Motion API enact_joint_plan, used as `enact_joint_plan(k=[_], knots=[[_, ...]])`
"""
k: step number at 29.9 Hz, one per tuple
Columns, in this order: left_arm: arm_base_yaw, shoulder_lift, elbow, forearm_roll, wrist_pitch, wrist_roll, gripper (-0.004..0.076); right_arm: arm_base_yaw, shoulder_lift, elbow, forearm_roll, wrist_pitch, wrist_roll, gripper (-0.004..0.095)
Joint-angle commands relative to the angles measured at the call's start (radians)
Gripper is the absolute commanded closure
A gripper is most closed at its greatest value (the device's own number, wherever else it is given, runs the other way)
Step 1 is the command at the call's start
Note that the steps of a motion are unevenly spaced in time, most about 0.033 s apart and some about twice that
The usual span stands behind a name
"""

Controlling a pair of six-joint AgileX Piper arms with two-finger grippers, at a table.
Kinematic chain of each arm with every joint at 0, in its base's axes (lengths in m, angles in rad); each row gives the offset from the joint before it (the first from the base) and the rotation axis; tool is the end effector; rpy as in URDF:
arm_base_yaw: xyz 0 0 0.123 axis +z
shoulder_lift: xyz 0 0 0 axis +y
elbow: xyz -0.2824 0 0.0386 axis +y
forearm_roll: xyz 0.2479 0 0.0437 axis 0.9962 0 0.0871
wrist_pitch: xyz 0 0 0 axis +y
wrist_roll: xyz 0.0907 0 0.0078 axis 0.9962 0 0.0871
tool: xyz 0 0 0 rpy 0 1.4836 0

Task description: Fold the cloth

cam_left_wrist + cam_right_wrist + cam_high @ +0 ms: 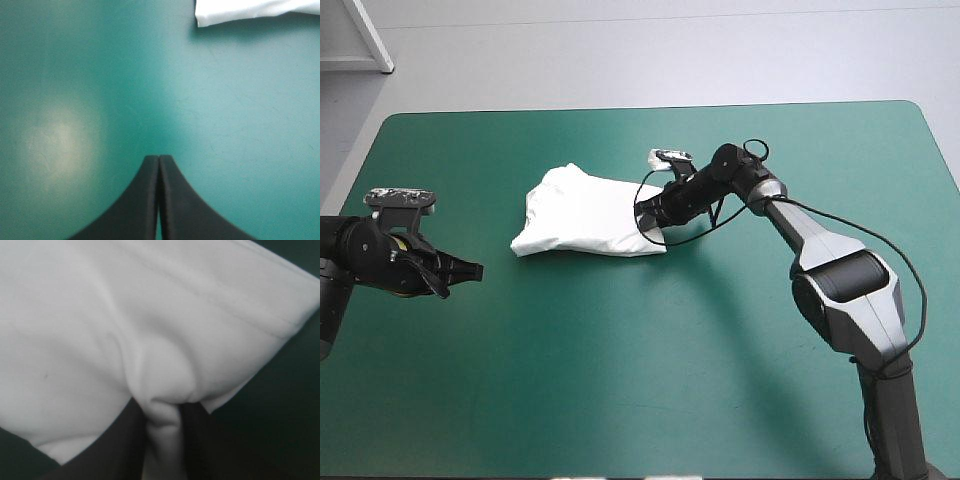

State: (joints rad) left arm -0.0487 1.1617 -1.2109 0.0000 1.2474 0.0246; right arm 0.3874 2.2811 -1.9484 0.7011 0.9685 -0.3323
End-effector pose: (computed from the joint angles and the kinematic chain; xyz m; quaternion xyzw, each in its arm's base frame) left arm 0.2086 -0.0102 0.3717 0.0357 0.9730 -0.0027 0.2279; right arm 0.4428 0.2330 0.2041 -0.1933 0.9148 0.3175 0.1580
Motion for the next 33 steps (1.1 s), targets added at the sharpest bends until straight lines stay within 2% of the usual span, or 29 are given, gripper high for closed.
enact_joint_plan(k=[1, 8, 13, 18, 25, 29, 33], knots=[[-0.002, -0.022, -0.021, -0.006, 0.023, -0.009, 0.0732, 0.003, -0.051, -0.021, 0.042, 0.006, -0.053, 0.0903], [-0.002, -0.022, -0.021, -0.006, -0.001, -0.005, 0.0732, -0.064, -0.113, -0.052, 0.033, 0.049, -0.051, 0.0923], [-0.002, -0.022, -0.021, -0.006, -0.021, -0.005, 0.0732, -0.2, -0.174, -0.052, 0.019, 0.05, -0.018, 0.0923], [-0.002, -0.022, -0.021, -0.006, -0.044, 0.006, 0.0732, -0.367, -0.184, -0.052, -0.14, 0.077, 0.075, 0.0923], [-0.002, -0.022, -0.021, -0.007, -0.059, 0.018, 0.0732, -0.609, -0.184, -0.052, -0.448, 0.136, 0.176, 0.0923], [-0.002, -0.022, -0.021, -0.01, -0.062, 0.018, 0.0732, -0.731, -0.184, -0.052, -0.458, 0.164, 0.217, 0.0923], [-0.002, -0.022, -0.021, -0.01, -0.063, 0.018, 0.0732, -0.806, -0.184, -0.052, -0.45, 0.198, 0.217, 0.0923]])
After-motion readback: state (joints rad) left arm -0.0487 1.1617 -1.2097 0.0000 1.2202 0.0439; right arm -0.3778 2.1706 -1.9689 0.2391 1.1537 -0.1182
